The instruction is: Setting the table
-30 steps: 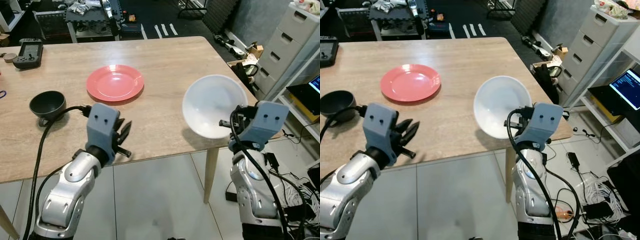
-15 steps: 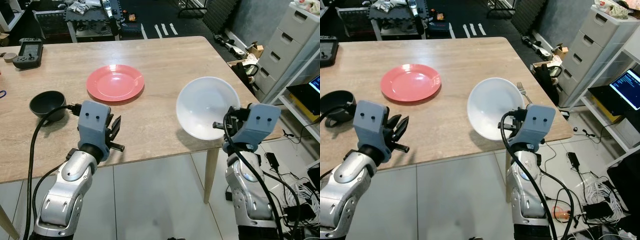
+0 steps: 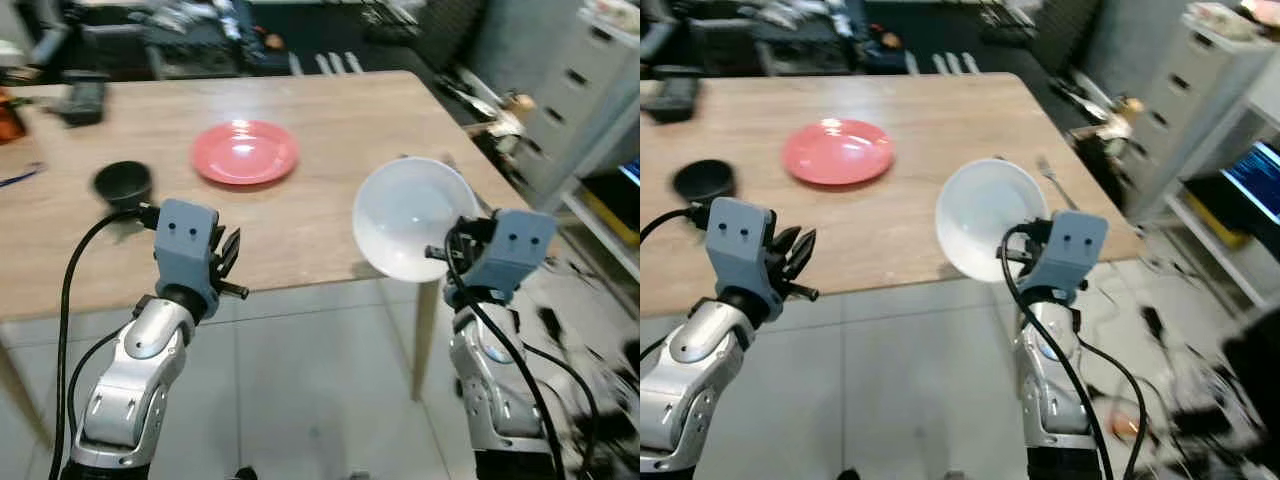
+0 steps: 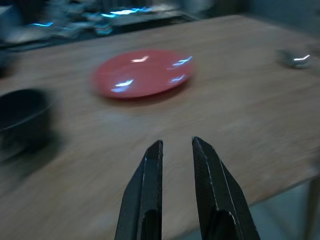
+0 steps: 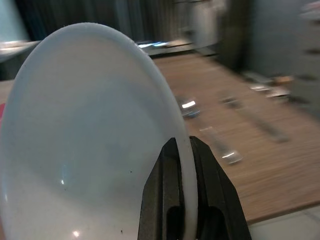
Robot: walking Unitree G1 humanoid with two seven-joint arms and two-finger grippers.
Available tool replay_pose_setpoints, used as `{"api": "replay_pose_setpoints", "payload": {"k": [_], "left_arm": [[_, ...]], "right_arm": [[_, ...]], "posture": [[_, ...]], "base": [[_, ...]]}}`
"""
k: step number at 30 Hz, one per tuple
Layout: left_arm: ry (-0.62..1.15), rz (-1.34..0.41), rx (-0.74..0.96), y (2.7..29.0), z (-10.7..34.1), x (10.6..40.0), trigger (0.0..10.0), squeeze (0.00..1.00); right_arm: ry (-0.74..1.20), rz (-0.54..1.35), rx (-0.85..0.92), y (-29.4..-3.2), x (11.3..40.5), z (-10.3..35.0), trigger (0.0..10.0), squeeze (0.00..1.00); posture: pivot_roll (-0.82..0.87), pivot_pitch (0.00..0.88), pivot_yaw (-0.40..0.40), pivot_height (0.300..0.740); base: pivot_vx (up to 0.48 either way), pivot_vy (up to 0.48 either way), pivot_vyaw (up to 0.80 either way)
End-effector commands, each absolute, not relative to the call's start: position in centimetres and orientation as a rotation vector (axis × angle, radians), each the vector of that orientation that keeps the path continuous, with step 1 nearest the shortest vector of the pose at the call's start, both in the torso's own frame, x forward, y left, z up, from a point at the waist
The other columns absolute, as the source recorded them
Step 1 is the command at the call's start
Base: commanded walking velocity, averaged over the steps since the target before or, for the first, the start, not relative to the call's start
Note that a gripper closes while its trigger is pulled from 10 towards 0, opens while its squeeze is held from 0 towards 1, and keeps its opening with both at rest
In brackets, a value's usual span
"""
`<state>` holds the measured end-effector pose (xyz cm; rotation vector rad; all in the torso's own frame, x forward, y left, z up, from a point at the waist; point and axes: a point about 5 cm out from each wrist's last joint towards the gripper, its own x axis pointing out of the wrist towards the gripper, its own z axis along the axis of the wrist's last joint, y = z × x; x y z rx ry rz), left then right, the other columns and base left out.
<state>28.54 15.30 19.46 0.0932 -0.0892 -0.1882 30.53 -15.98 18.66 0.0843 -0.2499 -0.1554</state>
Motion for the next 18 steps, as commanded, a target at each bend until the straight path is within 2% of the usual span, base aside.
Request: {"api": "replay_pose_setpoints", "payload": {"k": [1,15,18], "left_arm": [[-0.069,-0.189,0.094,15.25,18.97,28.59,10.0,0.0],[-0.075,-0.193,0.095,15.23,19.07,28.84,10.0,0.0],[-0.077,-0.192,0.092,15.25,19.07,28.9,10.0,0.0]], "right_arm": [[-0.242,-0.16,0.081,-16.14,30.48,18.29,10.0,0.0],[-0.242,-0.163,0.08,-16.2,30.55,18.17,10.0,0.0],[-0.242,-0.163,0.08,-16.19,30.59,18.13,10.0,0.0]], "posture": [[0.02,0.057,0.027,0.74],[0.02,0.045,0.03,0.74],[0.02,0.044,0.031,0.74]], "base": [[-0.326,0.0,0.0],[-0.308,0.0,0.0],[0.0,0.0,0.0]]}}
